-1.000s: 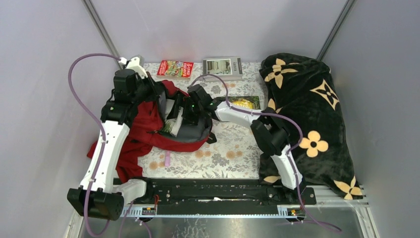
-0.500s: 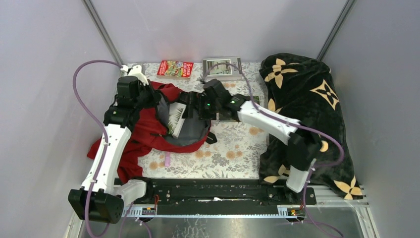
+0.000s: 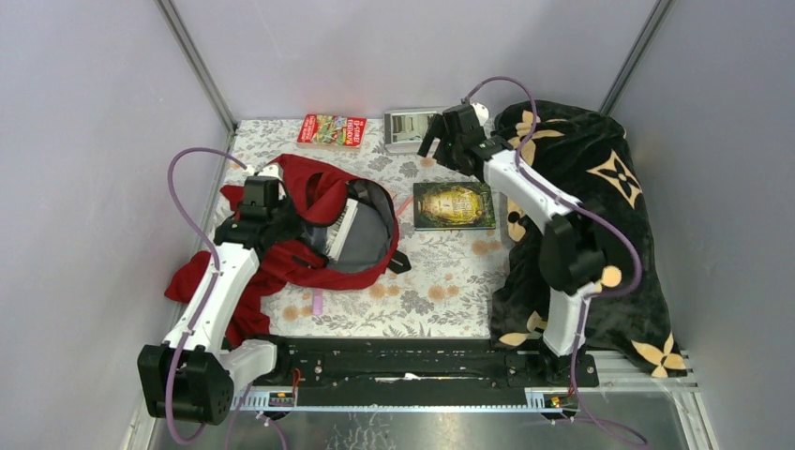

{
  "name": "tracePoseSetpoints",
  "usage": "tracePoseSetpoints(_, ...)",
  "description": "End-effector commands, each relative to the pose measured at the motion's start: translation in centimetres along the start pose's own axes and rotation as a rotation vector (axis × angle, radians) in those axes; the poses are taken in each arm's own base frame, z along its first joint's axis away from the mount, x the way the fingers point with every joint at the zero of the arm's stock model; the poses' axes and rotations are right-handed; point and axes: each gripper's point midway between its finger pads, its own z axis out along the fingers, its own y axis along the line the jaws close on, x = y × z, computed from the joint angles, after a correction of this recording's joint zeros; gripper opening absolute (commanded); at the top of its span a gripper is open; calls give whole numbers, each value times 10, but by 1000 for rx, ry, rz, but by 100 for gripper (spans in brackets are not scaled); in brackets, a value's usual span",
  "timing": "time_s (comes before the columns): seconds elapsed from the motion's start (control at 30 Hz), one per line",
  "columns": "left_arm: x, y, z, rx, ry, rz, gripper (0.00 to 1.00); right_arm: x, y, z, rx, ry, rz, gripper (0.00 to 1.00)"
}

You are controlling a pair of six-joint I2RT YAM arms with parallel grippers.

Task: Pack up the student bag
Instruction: Pick up the book from the center of the board.

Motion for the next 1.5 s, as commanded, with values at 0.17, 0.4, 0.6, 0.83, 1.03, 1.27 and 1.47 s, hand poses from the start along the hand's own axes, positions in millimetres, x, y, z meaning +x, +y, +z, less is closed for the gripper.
tracePoseSetpoints(0.17,-22,73,-45,-441,-160,-105,0,-49,-45,102,192,-176,366,92)
tracePoseSetpoints(0.4,-46,88,-74,-539,-272,-102,0,-63,-41,151,180,-219,447,94)
tracePoseSetpoints(0.6,-82,89,-111,-541,-487,-116,0,-40,-47,187,97,-173,545,90)
tracePoseSetpoints(0.83,-94,71,-116,-451,-472,-45,0,-36,-62,220,63,-156,553,86)
tracePoseSetpoints(1.03,-106,64,-132,-406,-535,-17,0,-40,-68,228,59,-179,585,85)
tracePoseSetpoints(1.27,-105,79,-147,-485,-561,-20,0,-51,-68,226,18,-233,671,75)
tracePoseSetpoints(1.47,-97,78,-141,-474,-521,-15,0,-55,-63,223,-27,-253,715,54)
